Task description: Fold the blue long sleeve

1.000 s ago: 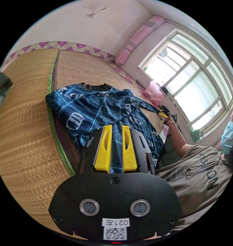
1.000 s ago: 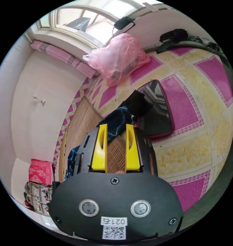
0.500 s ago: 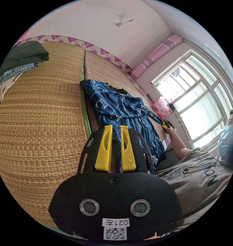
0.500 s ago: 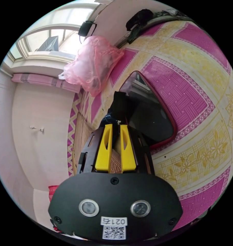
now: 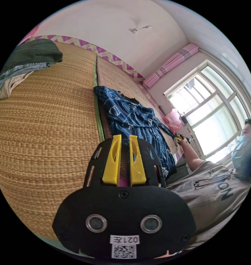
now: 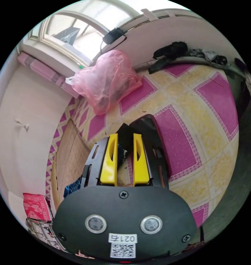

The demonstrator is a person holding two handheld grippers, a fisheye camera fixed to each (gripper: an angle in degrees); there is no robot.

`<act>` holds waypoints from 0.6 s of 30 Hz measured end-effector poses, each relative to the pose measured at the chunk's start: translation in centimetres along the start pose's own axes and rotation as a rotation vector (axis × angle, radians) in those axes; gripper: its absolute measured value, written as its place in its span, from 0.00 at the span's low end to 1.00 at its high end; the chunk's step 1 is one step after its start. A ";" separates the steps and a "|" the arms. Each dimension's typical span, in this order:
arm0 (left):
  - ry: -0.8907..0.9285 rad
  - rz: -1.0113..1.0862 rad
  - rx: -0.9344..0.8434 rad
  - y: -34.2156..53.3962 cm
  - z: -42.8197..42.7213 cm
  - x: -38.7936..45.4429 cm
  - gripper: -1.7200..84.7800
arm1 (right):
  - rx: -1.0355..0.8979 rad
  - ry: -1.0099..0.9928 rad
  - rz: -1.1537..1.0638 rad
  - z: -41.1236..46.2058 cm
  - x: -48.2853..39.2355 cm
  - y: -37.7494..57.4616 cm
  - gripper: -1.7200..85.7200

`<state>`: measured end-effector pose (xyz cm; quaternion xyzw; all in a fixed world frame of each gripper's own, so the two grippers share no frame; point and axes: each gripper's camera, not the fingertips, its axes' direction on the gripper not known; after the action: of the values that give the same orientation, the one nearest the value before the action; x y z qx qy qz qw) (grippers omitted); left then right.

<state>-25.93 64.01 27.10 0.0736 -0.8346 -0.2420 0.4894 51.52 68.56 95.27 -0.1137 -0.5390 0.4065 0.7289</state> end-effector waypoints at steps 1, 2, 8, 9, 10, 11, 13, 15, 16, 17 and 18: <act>0.000 -0.005 -0.002 0.5 -0.3 -0.4 0.08 | -0.020 0.010 -0.002 0.4 -0.7 -0.7 0.12; -0.001 -0.006 -0.002 0.7 -0.5 -0.5 0.08 | -0.027 0.004 -0.002 0.6 -1.3 -1.3 0.12; -0.012 -0.006 -0.013 2.9 -1.2 -1.2 0.08 | -0.126 -0.006 -0.037 4.8 -6.8 -3.0 0.11; -0.016 -0.005 -0.017 3.3 -1.4 -1.3 0.08 | -0.141 -0.008 -0.043 5.3 -7.5 -3.0 0.09; -0.019 -0.009 -0.019 3.8 -1.6 -1.5 0.08 | -0.180 -0.004 -0.053 6.3 -9.0 -2.9 0.05; -0.020 -0.012 -0.020 4.0 -1.7 -1.6 0.08 | -0.190 0.014 -0.054 6.7 -10.6 -2.5 0.04; -0.013 -0.017 -0.011 4.9 -2.4 -1.9 0.07 | -0.153 0.004 -0.082 6.0 -13.6 -1.5 0.04; -0.016 -0.018 -0.006 5.6 -3.0 -2.2 0.07 | -0.133 -0.011 -0.144 4.8 -17.8 0.0 0.03; -0.014 -0.019 -0.006 6.0 -3.3 -2.5 0.07 | -0.119 -0.027 -0.219 3.5 -21.6 1.4 0.03; -0.011 -0.021 -0.006 6.3 -3.4 -2.7 0.07 | -0.097 -0.041 -0.308 1.9 -25.9 3.3 0.03; -0.004 -0.025 -0.006 6.7 -3.6 -3.0 0.07 | -0.085 -0.049 -0.357 1.0 -28.3 4.5 0.03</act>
<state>-20.54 69.71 29.40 0.0822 -0.8337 -0.2510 0.4849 46.05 50.94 73.30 -0.0370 -0.5850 0.2502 0.7706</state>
